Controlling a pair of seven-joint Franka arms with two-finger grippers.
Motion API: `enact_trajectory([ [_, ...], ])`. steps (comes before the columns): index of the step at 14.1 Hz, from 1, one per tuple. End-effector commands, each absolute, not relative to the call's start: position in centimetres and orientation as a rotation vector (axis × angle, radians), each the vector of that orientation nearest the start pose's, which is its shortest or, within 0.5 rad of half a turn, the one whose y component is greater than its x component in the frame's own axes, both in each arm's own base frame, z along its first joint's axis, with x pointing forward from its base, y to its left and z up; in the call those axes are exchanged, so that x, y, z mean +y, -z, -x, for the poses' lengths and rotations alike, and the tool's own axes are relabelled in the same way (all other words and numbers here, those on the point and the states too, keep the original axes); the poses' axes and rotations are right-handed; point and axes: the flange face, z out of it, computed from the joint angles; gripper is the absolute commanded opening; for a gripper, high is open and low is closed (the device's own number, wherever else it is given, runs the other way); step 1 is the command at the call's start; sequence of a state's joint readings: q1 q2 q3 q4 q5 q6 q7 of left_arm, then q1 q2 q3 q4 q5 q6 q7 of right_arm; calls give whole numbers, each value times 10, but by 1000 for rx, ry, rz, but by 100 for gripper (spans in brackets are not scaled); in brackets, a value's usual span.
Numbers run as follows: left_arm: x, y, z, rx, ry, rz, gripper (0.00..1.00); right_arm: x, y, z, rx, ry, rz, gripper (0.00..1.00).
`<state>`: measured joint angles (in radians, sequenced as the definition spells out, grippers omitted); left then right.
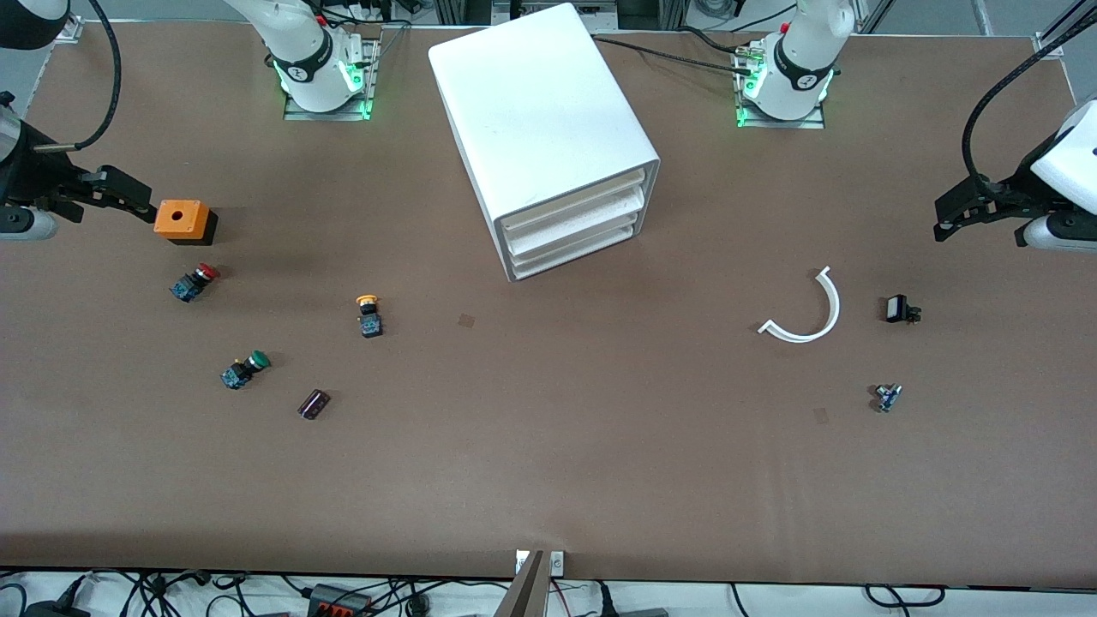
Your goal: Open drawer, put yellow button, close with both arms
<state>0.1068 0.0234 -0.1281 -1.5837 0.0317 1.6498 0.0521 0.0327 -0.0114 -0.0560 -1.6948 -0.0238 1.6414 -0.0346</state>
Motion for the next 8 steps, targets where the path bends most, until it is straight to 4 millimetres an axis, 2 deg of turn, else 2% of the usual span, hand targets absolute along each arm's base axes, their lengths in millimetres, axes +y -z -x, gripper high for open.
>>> enact_trajectory([
  [1,-6,-619,-571,145,61,3092,100,-18,-572,-553,-25,-87,3147,100],
  [6,-10,-615,-571,138,42,3094,100,-33,-571,-554,7,-86,3154,100],
  [8,-10,-598,-573,140,-59,3098,100,-38,-569,-553,17,-105,3153,100],
])
